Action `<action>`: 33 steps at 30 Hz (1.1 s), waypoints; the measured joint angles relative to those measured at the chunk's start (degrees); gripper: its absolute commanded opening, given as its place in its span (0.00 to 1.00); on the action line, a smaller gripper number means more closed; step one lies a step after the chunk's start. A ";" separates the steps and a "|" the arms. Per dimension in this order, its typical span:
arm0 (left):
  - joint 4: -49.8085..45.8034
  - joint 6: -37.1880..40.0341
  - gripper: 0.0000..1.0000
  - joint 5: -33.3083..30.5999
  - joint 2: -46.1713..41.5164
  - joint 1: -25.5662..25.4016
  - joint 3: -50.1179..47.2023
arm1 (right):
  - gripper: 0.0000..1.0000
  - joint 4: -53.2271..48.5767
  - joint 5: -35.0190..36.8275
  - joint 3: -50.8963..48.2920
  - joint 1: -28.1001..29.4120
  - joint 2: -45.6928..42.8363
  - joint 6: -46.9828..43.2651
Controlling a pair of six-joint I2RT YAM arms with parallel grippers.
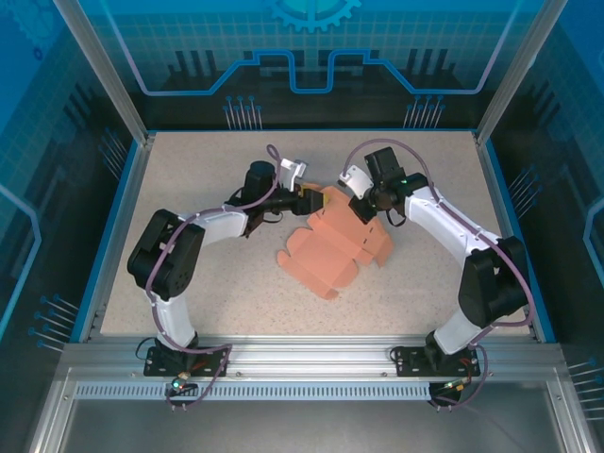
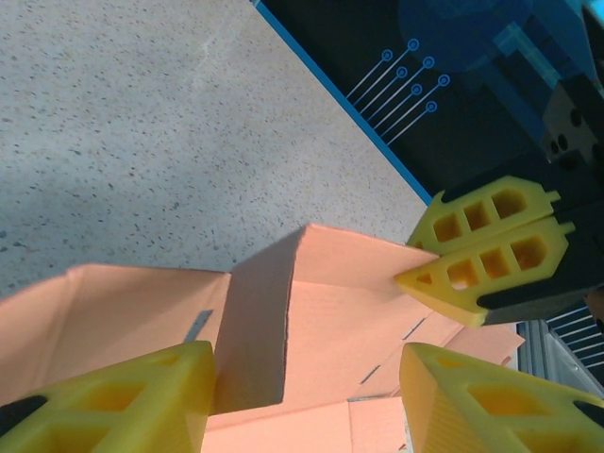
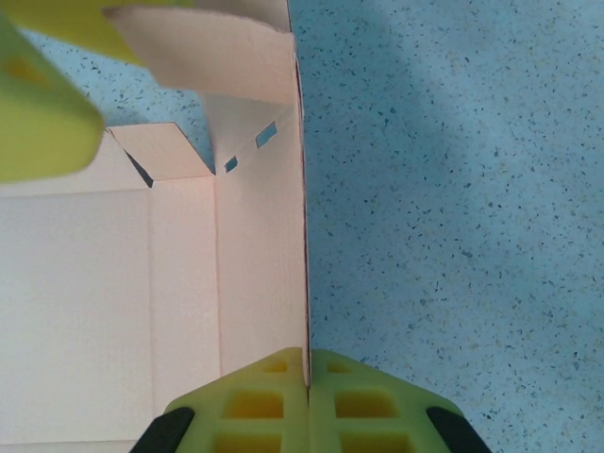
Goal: Fold the paper box
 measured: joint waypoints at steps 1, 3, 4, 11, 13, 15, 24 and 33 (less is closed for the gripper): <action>0.20 -0.26 0.56 0.00 0.00 -0.31 -0.11 | 0.05 0.15 -0.02 0.00 -0.02 0.00 0.02; 0.85 -0.90 0.56 0.00 0.00 -0.90 -0.37 | 0.05 0.39 -0.13 0.00 -0.02 0.00 0.17; 1.11 -1.03 0.56 0.00 0.00 -1.20 -0.44 | 0.05 0.48 -0.13 0.00 -0.02 0.00 0.20; 3.69 -2.56 0.56 0.24 0.00 -2.47 -0.61 | 0.05 1.18 -0.63 -0.09 -0.02 0.00 0.22; 3.89 -2.82 0.56 0.24 0.00 -2.49 -0.61 | 0.05 1.66 -0.98 -0.35 -0.02 0.00 0.26; 3.89 -3.28 0.56 0.24 0.00 -2.49 -0.61 | 0.05 1.95 -1.11 -0.59 -0.02 0.00 0.52; 3.76 -3.28 0.57 0.15 -0.37 -2.40 -1.16 | 0.05 2.34 -0.90 -0.81 -0.02 0.00 0.61; 2.03 -2.05 0.59 -2.67 -7.23 0.17 -7.02 | 0.04 3.72 6.80 -2.56 1.70 -0.57 -2.10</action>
